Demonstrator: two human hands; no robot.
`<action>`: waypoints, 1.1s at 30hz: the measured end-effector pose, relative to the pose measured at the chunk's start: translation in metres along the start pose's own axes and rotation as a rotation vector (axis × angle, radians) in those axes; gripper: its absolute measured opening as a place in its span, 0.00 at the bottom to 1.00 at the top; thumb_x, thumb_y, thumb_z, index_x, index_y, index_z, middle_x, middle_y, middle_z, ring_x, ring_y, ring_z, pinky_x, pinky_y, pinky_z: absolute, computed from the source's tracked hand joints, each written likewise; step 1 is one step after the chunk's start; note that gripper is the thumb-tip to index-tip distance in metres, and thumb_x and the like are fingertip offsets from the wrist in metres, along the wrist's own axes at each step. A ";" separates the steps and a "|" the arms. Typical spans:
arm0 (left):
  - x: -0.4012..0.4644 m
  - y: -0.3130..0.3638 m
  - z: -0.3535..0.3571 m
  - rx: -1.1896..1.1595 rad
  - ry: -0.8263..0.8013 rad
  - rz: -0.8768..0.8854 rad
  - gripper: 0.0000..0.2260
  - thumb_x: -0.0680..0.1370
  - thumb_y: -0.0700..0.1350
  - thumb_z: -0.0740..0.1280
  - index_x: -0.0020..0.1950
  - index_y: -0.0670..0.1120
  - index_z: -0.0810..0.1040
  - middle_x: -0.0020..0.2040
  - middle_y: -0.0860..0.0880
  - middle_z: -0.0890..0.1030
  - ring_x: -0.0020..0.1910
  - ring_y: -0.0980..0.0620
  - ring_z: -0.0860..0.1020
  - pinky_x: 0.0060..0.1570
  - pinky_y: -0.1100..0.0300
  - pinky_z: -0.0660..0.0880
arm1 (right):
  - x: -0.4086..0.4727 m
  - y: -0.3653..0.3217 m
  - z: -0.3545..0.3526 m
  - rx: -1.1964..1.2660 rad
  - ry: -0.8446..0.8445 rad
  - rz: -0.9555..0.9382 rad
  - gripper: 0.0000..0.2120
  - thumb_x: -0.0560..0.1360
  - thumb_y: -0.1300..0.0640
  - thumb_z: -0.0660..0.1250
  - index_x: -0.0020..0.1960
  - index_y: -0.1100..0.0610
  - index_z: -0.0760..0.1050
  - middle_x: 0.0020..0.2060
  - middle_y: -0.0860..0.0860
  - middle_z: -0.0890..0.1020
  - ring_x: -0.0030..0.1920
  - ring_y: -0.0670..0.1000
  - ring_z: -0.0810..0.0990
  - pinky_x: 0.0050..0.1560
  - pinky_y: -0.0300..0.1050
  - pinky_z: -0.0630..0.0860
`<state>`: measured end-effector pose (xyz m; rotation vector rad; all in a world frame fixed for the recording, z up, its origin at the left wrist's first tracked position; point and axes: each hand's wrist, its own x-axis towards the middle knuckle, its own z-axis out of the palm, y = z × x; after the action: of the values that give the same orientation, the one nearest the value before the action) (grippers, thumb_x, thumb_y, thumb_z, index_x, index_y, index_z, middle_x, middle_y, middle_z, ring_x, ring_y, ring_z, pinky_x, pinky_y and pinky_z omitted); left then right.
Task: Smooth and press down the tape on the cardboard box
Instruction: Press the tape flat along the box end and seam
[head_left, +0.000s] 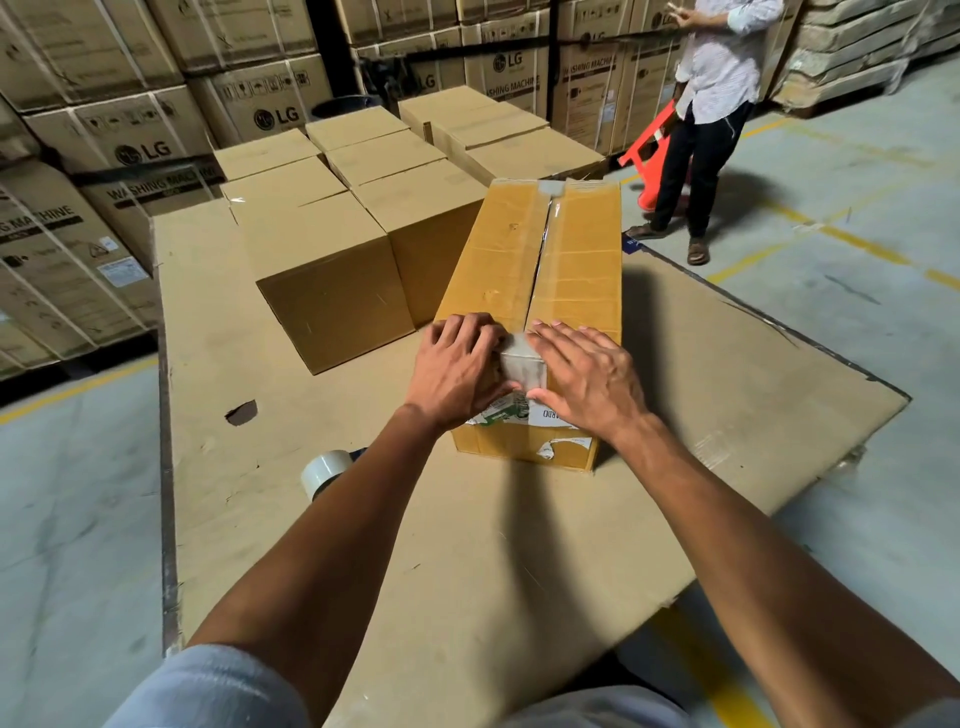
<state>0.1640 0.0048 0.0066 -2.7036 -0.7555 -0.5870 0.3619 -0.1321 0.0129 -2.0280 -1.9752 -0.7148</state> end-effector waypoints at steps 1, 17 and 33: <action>-0.001 0.000 -0.001 0.013 -0.018 0.013 0.38 0.79 0.77 0.60 0.74 0.48 0.73 0.72 0.44 0.75 0.67 0.41 0.75 0.64 0.42 0.72 | 0.000 -0.001 -0.001 -0.001 -0.004 -0.001 0.41 0.74 0.33 0.72 0.80 0.54 0.69 0.77 0.52 0.74 0.77 0.53 0.74 0.76 0.53 0.71; -0.002 0.009 -0.008 0.066 -0.091 0.025 0.37 0.80 0.75 0.59 0.82 0.53 0.66 0.78 0.46 0.72 0.74 0.40 0.72 0.71 0.41 0.68 | 0.003 -0.005 -0.016 0.037 -0.074 0.046 0.43 0.74 0.33 0.72 0.81 0.53 0.67 0.78 0.52 0.74 0.77 0.53 0.74 0.76 0.53 0.71; 0.003 0.010 -0.027 0.029 -0.174 -0.089 0.36 0.82 0.76 0.52 0.84 0.57 0.66 0.78 0.50 0.74 0.73 0.43 0.72 0.68 0.44 0.69 | 0.020 -0.023 -0.023 0.070 -0.308 0.063 0.35 0.83 0.39 0.62 0.84 0.55 0.60 0.83 0.53 0.65 0.82 0.54 0.64 0.78 0.54 0.64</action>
<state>0.1635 -0.0124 0.0304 -2.7311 -0.9251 -0.3596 0.3347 -0.1240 0.0380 -2.2573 -2.0481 -0.3298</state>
